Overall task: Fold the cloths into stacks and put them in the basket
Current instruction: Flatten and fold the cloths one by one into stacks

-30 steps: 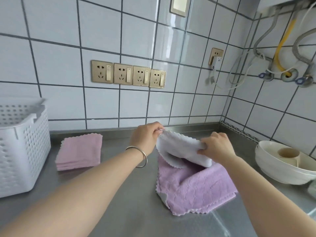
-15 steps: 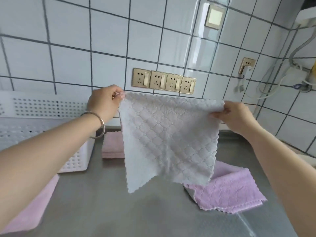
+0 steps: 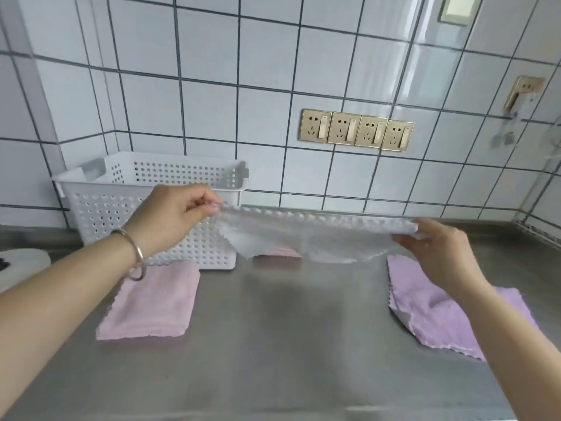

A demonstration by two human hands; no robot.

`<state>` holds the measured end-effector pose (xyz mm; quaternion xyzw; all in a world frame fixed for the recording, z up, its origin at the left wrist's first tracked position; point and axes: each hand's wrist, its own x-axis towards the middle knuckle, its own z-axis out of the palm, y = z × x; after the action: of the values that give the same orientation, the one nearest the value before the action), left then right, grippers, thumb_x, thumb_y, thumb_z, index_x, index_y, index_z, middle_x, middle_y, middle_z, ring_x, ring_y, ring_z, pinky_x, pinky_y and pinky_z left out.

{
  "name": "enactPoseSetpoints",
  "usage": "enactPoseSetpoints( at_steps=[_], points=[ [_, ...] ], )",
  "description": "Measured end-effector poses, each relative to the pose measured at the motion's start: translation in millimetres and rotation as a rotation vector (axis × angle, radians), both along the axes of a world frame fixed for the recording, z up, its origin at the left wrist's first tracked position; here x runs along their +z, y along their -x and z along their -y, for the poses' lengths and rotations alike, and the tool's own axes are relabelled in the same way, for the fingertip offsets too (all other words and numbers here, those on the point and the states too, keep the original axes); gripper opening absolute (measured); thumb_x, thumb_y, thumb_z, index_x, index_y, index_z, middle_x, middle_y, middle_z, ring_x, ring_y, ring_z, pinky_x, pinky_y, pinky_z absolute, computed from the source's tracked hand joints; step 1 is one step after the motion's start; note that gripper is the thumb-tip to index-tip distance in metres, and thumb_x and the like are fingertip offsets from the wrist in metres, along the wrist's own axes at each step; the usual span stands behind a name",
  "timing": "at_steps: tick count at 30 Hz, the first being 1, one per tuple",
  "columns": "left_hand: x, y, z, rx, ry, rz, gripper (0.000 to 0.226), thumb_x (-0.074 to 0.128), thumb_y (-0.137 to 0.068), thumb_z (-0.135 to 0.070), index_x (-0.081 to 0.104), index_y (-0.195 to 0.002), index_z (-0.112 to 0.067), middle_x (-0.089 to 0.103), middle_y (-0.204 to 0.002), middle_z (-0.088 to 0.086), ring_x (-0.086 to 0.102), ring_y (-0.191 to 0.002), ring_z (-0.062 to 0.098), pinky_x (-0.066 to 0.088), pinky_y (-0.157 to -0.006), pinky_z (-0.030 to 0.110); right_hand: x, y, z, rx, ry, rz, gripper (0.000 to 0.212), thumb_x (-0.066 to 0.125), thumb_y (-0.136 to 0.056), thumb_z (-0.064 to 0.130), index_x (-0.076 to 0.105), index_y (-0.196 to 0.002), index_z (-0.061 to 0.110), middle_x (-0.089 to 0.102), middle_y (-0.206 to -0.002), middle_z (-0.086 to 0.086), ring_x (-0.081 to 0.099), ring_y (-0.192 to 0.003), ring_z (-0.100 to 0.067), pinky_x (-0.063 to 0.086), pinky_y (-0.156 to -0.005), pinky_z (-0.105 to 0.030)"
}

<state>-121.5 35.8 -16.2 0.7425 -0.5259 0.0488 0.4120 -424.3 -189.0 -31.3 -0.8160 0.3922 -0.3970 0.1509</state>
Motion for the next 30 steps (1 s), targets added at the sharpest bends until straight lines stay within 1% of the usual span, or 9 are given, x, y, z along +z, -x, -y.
enactPoseSetpoints(
  at_steps=[5,10,12,15,19,22,24,27,30],
  points=[
    [-87.2,35.7,-52.6,-0.159,-0.441,-0.034,0.032,0.067,-0.083,-0.024,0.064,-0.07,-0.053,0.069,-0.088,-0.027,0.064,-0.085,0.001,0.048,-0.086,0.022,-93.7,47.7,-38.3,0.146,-0.256,-0.278,0.03,0.076,-0.076,0.01,0.063,-0.075,0.037,0.063,-0.08,0.011,0.056,-0.07,-0.005,0.038,-0.061,-0.013],
    [-151.8,63.8,-78.7,-0.233,-0.55,-0.002,0.036,0.065,-0.084,-0.033,0.055,-0.066,-0.062,0.072,-0.084,-0.022,0.063,-0.083,-0.008,0.048,-0.078,0.016,-149.7,76.2,-56.9,0.13,-0.324,-0.393,0.029,0.074,-0.073,0.0,0.072,-0.09,0.023,0.063,-0.094,0.018,0.055,-0.088,-0.01,0.031,-0.07,0.007],
    [-161.1,72.7,-86.8,-0.233,-0.545,-0.013,0.028,0.06,-0.081,-0.041,0.053,-0.066,-0.065,0.073,-0.087,-0.02,0.065,-0.086,-0.005,0.049,-0.08,0.018,-155.3,83.3,-63.9,0.153,-0.291,-0.417,0.029,0.074,-0.069,-0.005,0.075,-0.081,0.021,0.062,-0.084,0.037,0.053,-0.086,-0.007,0.029,-0.072,0.009],
    [-164.0,77.5,-98.2,-0.223,-0.541,-0.037,0.015,0.049,-0.075,-0.053,0.052,-0.068,-0.066,0.073,-0.09,-0.018,0.065,-0.087,-0.003,0.049,-0.081,0.018,-159.5,93.9,-71.3,0.278,-0.194,-0.476,0.054,0.08,-0.065,0.007,0.059,-0.065,0.058,0.049,-0.089,0.058,0.052,-0.085,0.007,0.031,-0.076,0.007],
    [-150.8,77.0,-106.7,-0.275,-0.55,-0.1,0.026,0.065,-0.08,-0.037,0.057,-0.066,-0.058,0.069,-0.074,-0.022,0.061,-0.068,-0.002,0.043,-0.064,0.009,-147.8,107.4,-72.2,0.322,-0.171,-0.445,0.044,0.082,-0.064,0.009,0.066,-0.064,0.05,0.058,-0.097,0.043,0.05,-0.099,0.013,0.036,-0.081,0.0],
    [-144.1,71.6,-106.1,-0.327,-0.636,-0.172,0.026,0.067,-0.083,-0.028,0.062,-0.066,-0.048,0.062,-0.057,-0.018,0.045,-0.05,-0.001,0.033,-0.053,0.011,-126.0,109.8,-74.9,0.346,-0.43,-0.522,0.009,0.076,-0.073,0.02,0.07,-0.076,0.026,0.066,-0.076,0.019,0.059,-0.076,0.002,0.044,-0.077,-0.017],
    [-139.2,68.2,-103.0,-0.365,-0.688,-0.229,0.021,0.067,-0.082,-0.03,0.064,-0.066,-0.043,0.055,-0.048,-0.018,0.039,-0.047,0.001,0.028,-0.052,0.013,-111.7,104.6,-78.9,0.454,-0.639,-0.588,0.017,0.07,-0.079,0.014,0.068,-0.068,0.028,0.059,-0.062,0.018,0.05,-0.064,0.002,0.039,-0.064,-0.014],
    [-139.6,62.0,-88.3,-0.322,-0.584,-0.394,0.016,0.066,-0.071,-0.055,0.068,-0.077,-0.04,0.064,-0.063,-0.008,0.049,-0.056,0.0,0.039,-0.061,0.017,-109.5,95.5,-72.7,0.473,-0.765,-0.551,0.027,0.063,-0.085,0.006,0.063,-0.065,0.023,0.056,-0.057,0.02,0.048,-0.059,0.005,0.038,-0.061,-0.01],
    [-146.5,55.7,-57.9,-0.126,-0.397,-0.377,0.005,0.062,-0.083,-0.036,0.065,-0.08,-0.034,0.068,-0.075,0.002,0.058,-0.064,0.007,0.044,-0.07,0.023,-115.4,76.8,-57.3,0.365,-0.841,-0.329,0.014,0.062,-0.088,0.009,0.058,-0.075,0.01,0.056,-0.069,0.006,0.052,-0.069,-0.005,0.042,-0.067,-0.018]
  ],
)
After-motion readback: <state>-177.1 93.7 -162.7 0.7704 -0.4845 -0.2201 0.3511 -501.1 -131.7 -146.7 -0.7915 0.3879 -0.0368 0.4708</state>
